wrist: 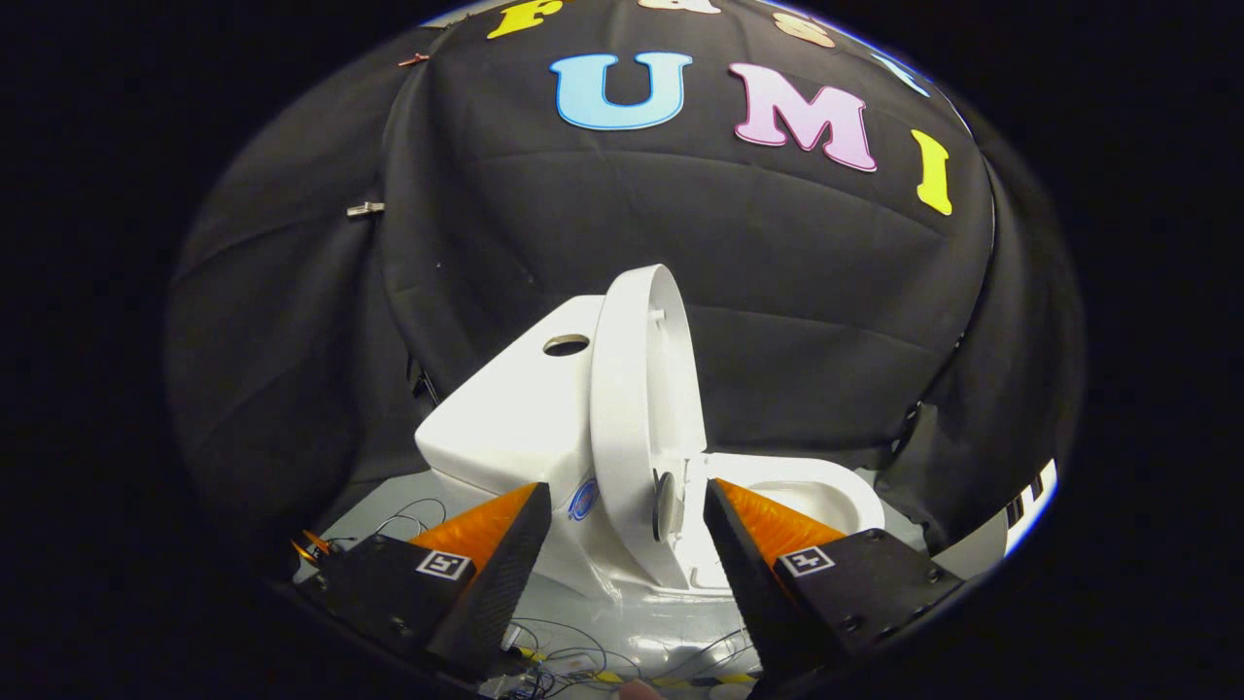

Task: Open the toilet lid.

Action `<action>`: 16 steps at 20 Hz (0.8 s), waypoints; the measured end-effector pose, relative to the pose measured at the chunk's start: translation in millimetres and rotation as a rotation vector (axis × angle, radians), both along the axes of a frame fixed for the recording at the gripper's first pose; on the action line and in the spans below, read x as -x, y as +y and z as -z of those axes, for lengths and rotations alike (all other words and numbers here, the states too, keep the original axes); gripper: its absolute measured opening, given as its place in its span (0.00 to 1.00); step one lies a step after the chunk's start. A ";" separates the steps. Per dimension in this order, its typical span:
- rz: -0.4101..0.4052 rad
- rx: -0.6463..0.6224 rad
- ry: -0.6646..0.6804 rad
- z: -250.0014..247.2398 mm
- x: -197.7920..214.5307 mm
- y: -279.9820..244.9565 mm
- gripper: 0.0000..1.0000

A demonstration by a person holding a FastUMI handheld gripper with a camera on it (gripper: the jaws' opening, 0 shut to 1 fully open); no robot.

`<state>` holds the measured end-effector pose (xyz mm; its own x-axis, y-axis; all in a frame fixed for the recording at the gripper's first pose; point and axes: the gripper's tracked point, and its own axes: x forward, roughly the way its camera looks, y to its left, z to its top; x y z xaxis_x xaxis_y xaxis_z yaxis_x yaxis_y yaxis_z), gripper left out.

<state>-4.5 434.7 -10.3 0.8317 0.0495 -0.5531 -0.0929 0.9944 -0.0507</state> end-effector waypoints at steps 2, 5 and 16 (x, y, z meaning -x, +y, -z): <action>-0.026 -0.021 0.006 -2.2 10.0 -0.7 0.99; -0.038 -0.053 0.005 -7.6 21.1 -9.3 0.99; -0.055 -0.095 0.027 4.9 41.7 -44.1 0.99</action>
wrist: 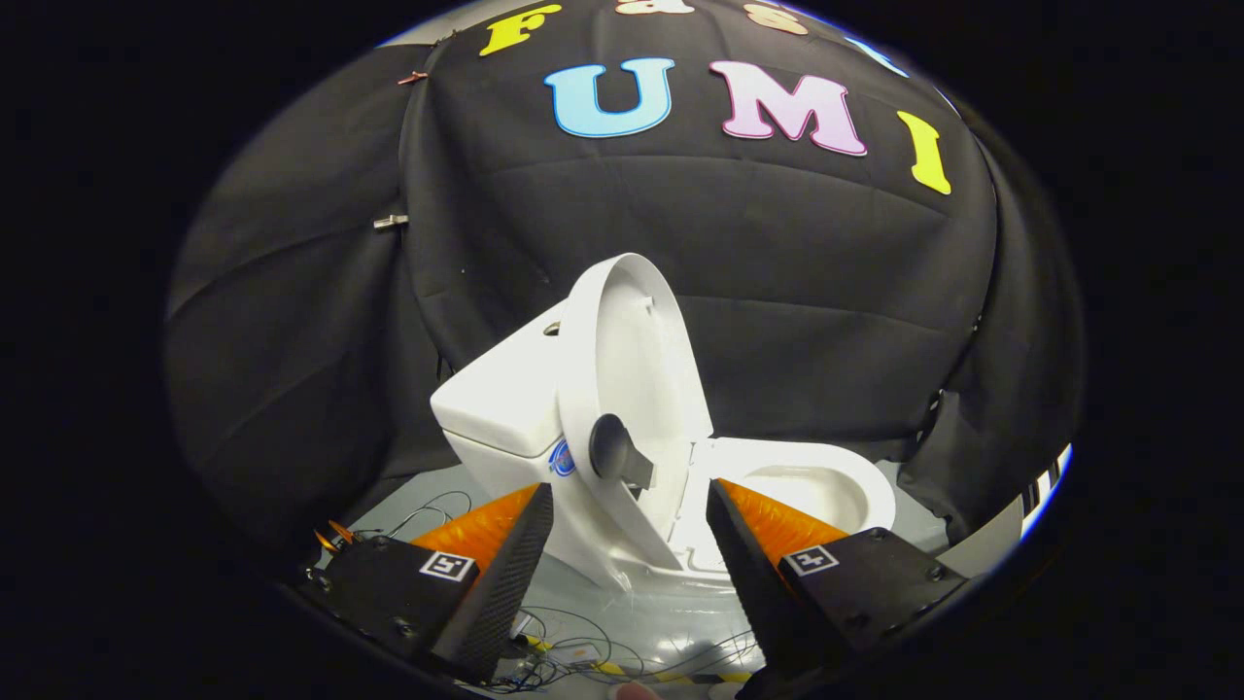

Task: Open the toilet lid.

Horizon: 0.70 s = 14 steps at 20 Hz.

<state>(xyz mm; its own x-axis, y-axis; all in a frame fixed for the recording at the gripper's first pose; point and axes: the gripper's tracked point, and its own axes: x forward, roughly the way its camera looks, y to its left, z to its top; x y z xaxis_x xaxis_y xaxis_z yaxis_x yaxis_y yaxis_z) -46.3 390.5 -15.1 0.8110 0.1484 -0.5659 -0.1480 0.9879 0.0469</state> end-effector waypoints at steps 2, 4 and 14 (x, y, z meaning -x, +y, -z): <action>-0.008 -0.018 -0.001 3.7 -0.7 -5.2 1.00; -0.007 -0.023 -0.010 1.3 -2.6 -19.5 1.00; 0.042 -0.071 -0.071 -15.9 -34.7 -118.6 1.00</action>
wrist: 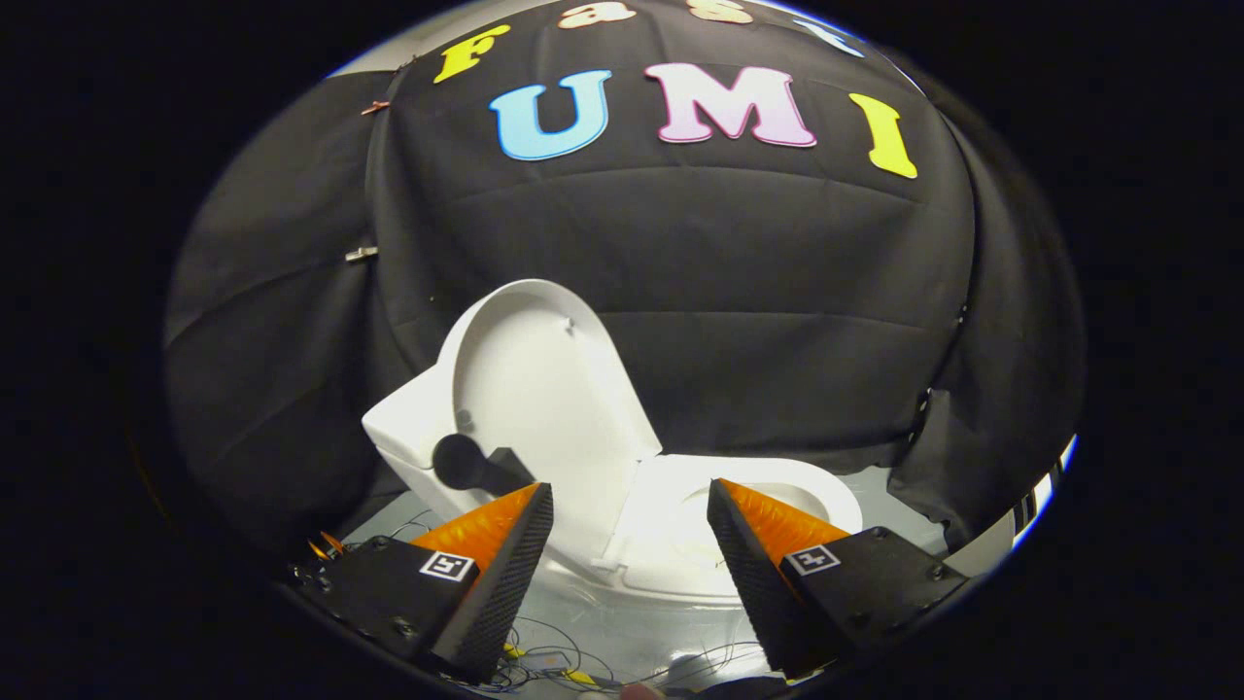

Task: Open the toilet lid.

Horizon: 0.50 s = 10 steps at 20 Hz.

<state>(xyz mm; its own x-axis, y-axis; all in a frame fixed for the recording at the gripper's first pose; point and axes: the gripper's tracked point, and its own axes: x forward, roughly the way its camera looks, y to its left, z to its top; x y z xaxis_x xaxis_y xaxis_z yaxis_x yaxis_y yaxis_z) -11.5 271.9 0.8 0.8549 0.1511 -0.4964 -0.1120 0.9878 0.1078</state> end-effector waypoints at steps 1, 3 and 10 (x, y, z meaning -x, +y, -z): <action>0.007 -0.020 -0.017 -4.3 -5.5 -8.7 1.00; 0.036 -0.014 -0.047 -8.5 -15.9 -36.0 1.00; 0.136 0.045 -0.081 -9.4 -37.1 -120.7 1.00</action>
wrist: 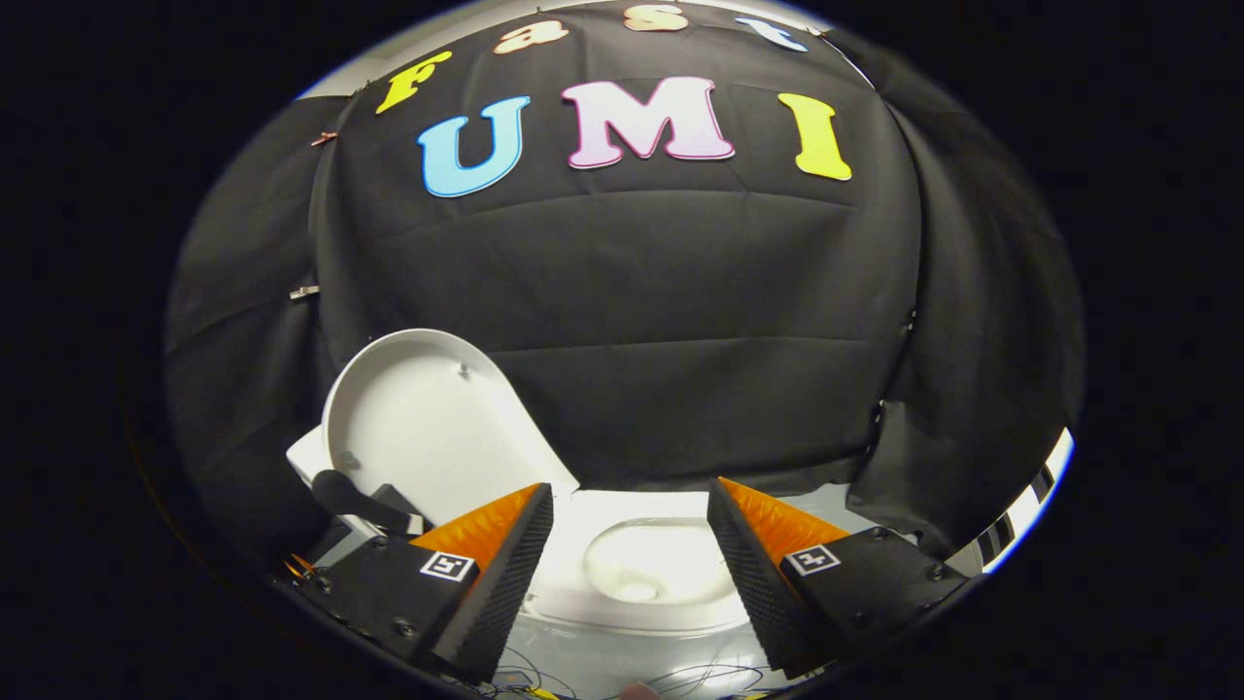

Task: Open the toilet lid.

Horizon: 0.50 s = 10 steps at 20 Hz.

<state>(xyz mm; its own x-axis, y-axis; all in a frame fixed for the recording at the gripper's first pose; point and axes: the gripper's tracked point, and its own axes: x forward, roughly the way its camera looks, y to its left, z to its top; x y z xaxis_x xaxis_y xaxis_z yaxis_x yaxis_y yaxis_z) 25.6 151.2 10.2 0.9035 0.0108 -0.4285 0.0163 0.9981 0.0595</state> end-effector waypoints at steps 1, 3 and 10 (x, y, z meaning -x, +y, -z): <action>0.009 0.008 -0.003 0.3 -1.2 -9.7 1.00; 0.021 0.014 -0.020 -2.3 -4.2 -25.1 1.00; 0.025 0.028 -0.084 -6.2 -2.8 -47.9 1.00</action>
<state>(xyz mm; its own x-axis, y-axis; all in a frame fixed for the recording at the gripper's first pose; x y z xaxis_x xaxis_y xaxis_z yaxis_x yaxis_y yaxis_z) 28.4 103.3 16.4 0.9361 -0.0229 -0.3509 0.0371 0.9987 0.0338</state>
